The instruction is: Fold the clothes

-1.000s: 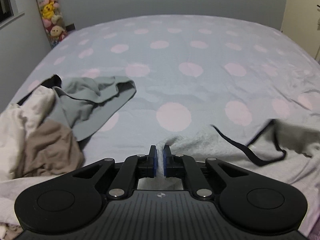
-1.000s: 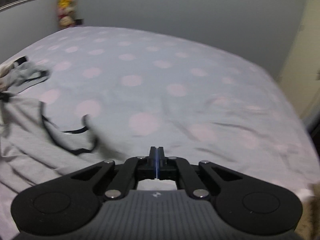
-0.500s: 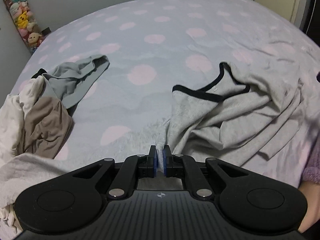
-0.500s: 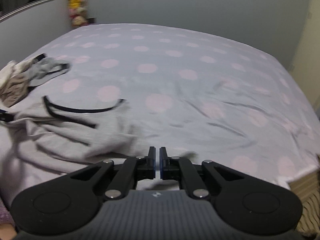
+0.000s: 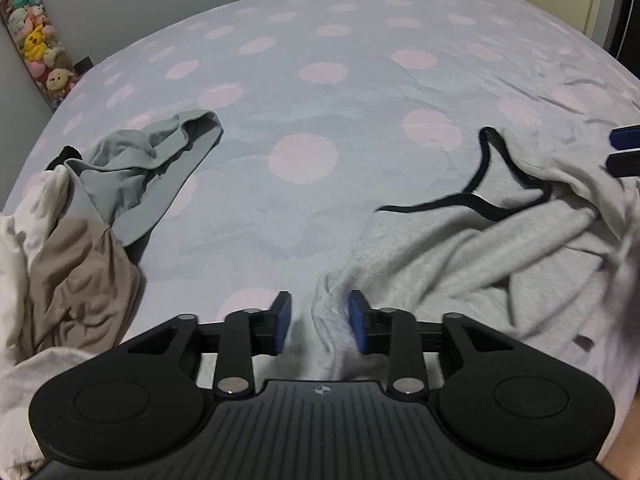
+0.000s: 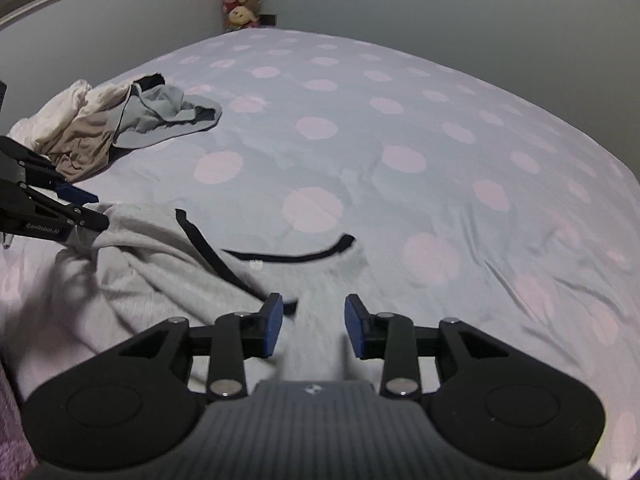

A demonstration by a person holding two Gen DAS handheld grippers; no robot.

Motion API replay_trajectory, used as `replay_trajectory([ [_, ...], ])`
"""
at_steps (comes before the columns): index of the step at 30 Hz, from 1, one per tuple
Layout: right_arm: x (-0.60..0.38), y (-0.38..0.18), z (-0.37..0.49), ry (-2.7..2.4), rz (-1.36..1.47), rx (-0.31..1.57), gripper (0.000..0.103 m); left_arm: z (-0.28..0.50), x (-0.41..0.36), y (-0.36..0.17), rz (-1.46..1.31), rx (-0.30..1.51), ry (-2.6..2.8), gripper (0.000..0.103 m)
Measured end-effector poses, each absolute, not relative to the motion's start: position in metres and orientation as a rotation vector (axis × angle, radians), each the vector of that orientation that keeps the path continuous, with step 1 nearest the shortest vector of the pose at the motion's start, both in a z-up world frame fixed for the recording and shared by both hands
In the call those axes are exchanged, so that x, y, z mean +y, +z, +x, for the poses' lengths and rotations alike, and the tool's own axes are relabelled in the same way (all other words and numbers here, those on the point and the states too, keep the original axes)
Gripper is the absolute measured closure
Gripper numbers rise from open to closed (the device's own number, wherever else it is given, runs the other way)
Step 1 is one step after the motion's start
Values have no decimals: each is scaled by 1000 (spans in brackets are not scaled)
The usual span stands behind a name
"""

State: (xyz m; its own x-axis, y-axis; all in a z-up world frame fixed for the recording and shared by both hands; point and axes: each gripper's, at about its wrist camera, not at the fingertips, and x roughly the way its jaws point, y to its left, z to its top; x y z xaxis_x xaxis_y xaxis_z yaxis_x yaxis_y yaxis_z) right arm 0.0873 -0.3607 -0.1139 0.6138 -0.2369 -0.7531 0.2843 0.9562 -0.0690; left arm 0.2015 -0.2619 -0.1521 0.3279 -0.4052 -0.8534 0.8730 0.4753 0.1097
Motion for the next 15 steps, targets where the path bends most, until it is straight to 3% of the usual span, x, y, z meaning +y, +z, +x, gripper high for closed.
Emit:
replay_trajectory([
  [5, -366, -142, 132, -264, 29, 930, 64, 223, -268, -166, 612, 907, -982, 56],
  [9, -374, -168, 149, -268, 16, 998, 64, 240, -269, -179, 533, 988, -1029, 56],
  [13, -387, -182, 142, -302, 43, 1047, 68, 248, -266, -185, 445, 1095, -1037, 67],
  [15, -391, -178, 130, -328, 63, 1038, 75, 251, -262, -182, 410, 1118, -1040, 76],
])
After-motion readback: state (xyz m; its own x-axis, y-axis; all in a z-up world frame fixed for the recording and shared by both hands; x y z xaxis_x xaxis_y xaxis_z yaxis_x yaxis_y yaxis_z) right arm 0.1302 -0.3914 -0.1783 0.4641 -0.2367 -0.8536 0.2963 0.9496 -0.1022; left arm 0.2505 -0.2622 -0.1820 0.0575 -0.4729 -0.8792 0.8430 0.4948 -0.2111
